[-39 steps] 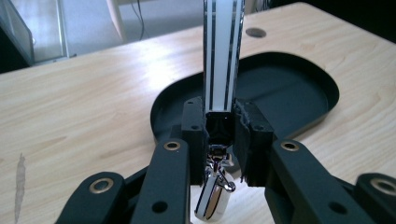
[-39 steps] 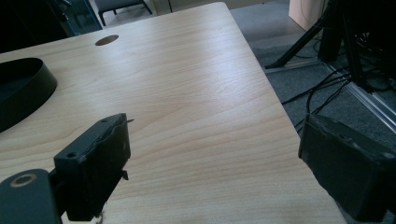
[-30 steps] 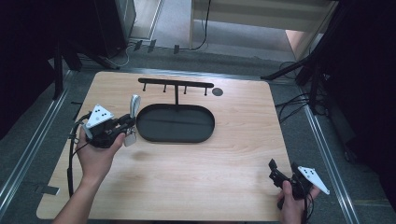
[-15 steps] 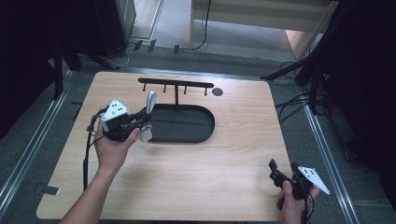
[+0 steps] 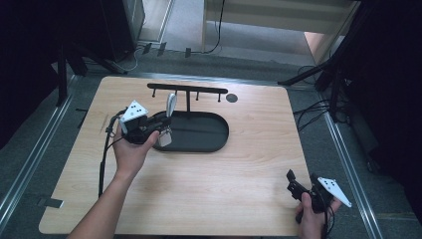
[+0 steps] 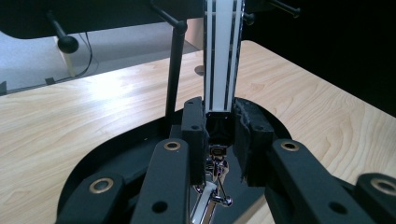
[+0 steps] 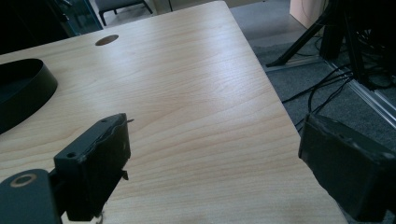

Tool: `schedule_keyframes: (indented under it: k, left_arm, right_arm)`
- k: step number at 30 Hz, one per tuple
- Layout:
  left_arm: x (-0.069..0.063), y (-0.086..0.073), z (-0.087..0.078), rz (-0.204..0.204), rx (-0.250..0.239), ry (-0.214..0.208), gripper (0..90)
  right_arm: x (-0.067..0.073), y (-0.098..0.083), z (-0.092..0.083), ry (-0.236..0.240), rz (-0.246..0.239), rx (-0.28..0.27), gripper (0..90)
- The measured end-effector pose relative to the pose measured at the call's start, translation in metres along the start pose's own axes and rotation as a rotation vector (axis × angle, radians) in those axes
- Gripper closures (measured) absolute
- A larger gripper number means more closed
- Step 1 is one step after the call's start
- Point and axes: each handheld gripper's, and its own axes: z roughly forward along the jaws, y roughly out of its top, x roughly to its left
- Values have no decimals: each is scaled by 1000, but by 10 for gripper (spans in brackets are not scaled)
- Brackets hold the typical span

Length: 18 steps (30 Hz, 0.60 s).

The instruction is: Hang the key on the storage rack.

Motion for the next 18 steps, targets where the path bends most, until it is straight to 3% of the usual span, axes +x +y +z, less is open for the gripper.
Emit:
schedule_keyframes:
  k: [18]
  left_arm:
    - [15,0,24,-60,2,-45,756]
  right_arm:
    - [0,0,0,3,4,-2,87]
